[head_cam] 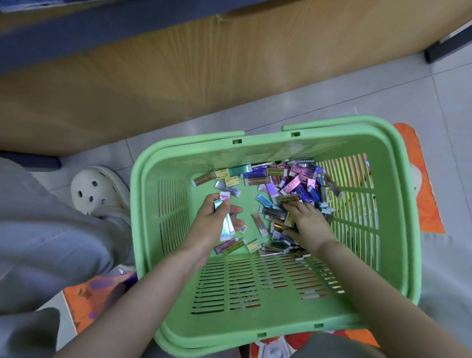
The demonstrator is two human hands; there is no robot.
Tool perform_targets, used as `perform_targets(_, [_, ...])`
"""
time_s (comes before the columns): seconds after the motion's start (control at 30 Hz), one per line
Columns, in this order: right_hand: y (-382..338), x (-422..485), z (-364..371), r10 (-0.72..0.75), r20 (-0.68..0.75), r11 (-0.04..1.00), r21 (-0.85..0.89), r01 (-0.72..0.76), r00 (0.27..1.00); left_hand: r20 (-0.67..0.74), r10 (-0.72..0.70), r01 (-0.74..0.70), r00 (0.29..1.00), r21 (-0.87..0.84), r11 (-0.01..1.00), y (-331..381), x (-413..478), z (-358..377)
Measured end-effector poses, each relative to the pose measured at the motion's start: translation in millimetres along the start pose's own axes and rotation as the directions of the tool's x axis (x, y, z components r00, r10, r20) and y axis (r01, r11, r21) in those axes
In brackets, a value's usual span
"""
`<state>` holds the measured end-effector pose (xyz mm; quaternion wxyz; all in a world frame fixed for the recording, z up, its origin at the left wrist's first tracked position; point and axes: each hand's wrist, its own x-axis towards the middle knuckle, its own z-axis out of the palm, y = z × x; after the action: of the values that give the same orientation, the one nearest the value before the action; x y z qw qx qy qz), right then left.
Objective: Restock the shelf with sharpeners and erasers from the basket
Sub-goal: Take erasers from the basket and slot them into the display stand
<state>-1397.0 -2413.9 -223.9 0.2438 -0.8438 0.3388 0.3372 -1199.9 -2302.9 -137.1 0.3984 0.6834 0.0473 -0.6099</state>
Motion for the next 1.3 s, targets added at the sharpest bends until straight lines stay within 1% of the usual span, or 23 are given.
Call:
perform_targets(0.13, [-4.2, 12.8, 0.3, 0.010, 0.023, 0.985, -0.172, -0.006, 1.000, -0.006, -0.016, 0.016, 1.000, -0.039, 0.999, -0.3, 1.1, -2.7])
perform_targets(0.27, [-7.0, 26.4, -0.8, -0.002, 0.047, 0.973, -0.231, 0.013, 0.999, -0.007, -0.019, 0.019, 1.000, -0.058, 0.998, 0.7, 0.0, -7.0])
perform_targets(0.4, [-5.2, 34.2, -6.2, -0.034, 0.119, 0.959, -0.274, 0.066, 0.992, -0.016, -0.028, 0.027, 0.999, -0.067, 0.997, 0.1, -0.5, -10.2])
perform_targets(0.53, [-6.5, 33.8, -8.7, -0.050, 0.105, 0.957, -0.280, 0.078, 0.993, -0.023, -0.031, 0.030, 0.999, -0.024, 0.999, -2.2, -1.6, -10.3])
perform_targets(0.73, [-16.4, 23.4, -0.6, 0.061, 0.055, 0.939, -0.340, -0.038, 0.997, -0.010, -0.041, 0.041, 0.999, 0.088, 0.995, -6.2, -3.8, -8.6])
perform_targets(0.77, [-16.9, 23.5, -1.2, 0.071, 0.045, 0.950, -0.308, -0.054, 0.996, -0.009, -0.035, 0.036, 0.999, 0.100, 0.994, -5.7, -5.0, -8.7])
perform_targets(0.8, [-16.5, 24.1, -3.1, 0.085, 0.039, 0.970, -0.233, -0.074, 0.996, -0.009, -0.030, 0.031, 1.000, 0.111, 0.993, -5.1, -5.7, -9.1])
perform_targets(0.87, [-12.3, 24.7, -9.6, 0.117, 0.015, 0.993, 0.007, -0.118, 0.993, -0.007, -0.022, 0.023, 1.000, 0.125, 0.992, -3.1, -6.6, -11.0])
perform_targets(0.9, [-10.9, 23.3, -13.7, 0.122, 0.006, 0.983, 0.134, -0.122, 0.992, -0.005, -0.020, 0.021, 1.000, 0.125, 0.992, -2.2, -6.6, -11.8])
perform_targets(0.93, [-11.0, 20.2, -18.6, 0.110, -0.016, 0.963, 0.250, -0.103, 0.994, -0.005, -0.019, 0.019, 1.000, 0.129, 0.992, -2.2, -6.1, -12.7])
perform_targets(1.0, [-17.1, 13.1, -27.6, 0.073, -0.065, 0.907, 0.420, -0.039, 0.995, -0.008, -0.019, 0.020, 1.000, 0.143, 0.989, -2.6, -5.6, -12.5])
perform_targets(1.03, [-23.6, 8.3, -33.6, 0.065, -0.088, 0.868, 0.497, -0.012, 0.994, -0.010, -0.023, 0.024, 1.000, 0.137, 0.990, -2.9, -5.8, -11.2])
perform_targets(1.1, [-44.0, -3.7, -48.3, 0.087, -0.104, 0.755, 0.655, 0.003, 0.991, -0.001, -0.043, 0.043, 0.999, 0.081, 0.996, -3.3, -5.7, -7.6])
perform_targets(1.13, [-55.4, -9.7, -55.2, 0.094, -0.123, 0.699, 0.715, 0.023, 0.988, 0.012, -0.056, 0.056, 0.998, 0.045, 0.997, -3.0, -5.4, -5.6])
perform_targets(1.17, [-66.2, -15.3, -60.7, 0.100, -0.157, 0.667, 0.743, 0.050, 0.983, 0.029, -0.069, 0.069, 0.997, 0.008, 0.998, -1.8, -6.4, -3.0])
perform_targets(1.23, [-86.4, -28.0, -69.3, 0.059, -0.234, 0.679, 0.722, 0.133, 0.970, 0.073, -0.087, 0.093, 0.994, -0.082, 0.992, 2.7, -9.8, 2.2])
perform_targets(1.3, [-103.1, -40.3, -75.4, -0.030, -0.245, 0.697, 0.689, 0.196, 0.969, 0.123, -0.088, 0.108, 0.988, -0.169, 0.980, 6.7, -13.9, 5.8])
